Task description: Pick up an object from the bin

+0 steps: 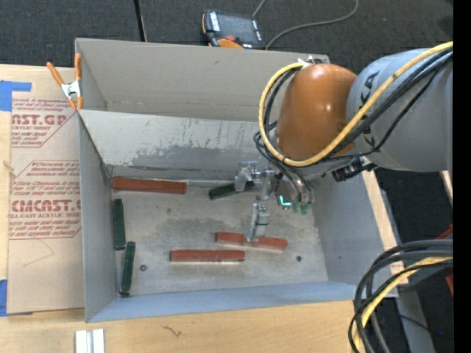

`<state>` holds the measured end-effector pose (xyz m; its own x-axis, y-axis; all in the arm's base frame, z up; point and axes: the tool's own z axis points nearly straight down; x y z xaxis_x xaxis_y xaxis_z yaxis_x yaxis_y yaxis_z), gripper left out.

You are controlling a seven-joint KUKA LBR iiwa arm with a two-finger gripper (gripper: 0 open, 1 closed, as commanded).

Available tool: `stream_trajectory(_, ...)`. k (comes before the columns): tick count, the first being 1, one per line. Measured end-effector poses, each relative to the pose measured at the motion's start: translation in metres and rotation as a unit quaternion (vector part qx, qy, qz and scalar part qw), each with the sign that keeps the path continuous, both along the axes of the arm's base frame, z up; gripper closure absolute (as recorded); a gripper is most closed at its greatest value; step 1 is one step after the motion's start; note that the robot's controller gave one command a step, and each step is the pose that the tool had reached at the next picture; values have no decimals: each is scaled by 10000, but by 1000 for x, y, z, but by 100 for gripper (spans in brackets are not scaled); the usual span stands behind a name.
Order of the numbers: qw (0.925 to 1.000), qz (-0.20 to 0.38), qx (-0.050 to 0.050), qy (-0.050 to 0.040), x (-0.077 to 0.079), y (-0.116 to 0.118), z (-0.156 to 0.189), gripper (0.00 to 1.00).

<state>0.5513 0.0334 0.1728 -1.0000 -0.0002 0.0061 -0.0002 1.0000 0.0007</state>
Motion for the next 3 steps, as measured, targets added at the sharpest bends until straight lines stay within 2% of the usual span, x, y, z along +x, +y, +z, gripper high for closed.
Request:
stream_trajectory(1,9805,-1966,-4,-23,-9,10,-104,0)
stream_trajectory(2,9814,-1922,-11,-27,-52,-20,-103,0)
stream_trajectory(3,9815,-1913,-9,-42,-50,-19,-102,100)
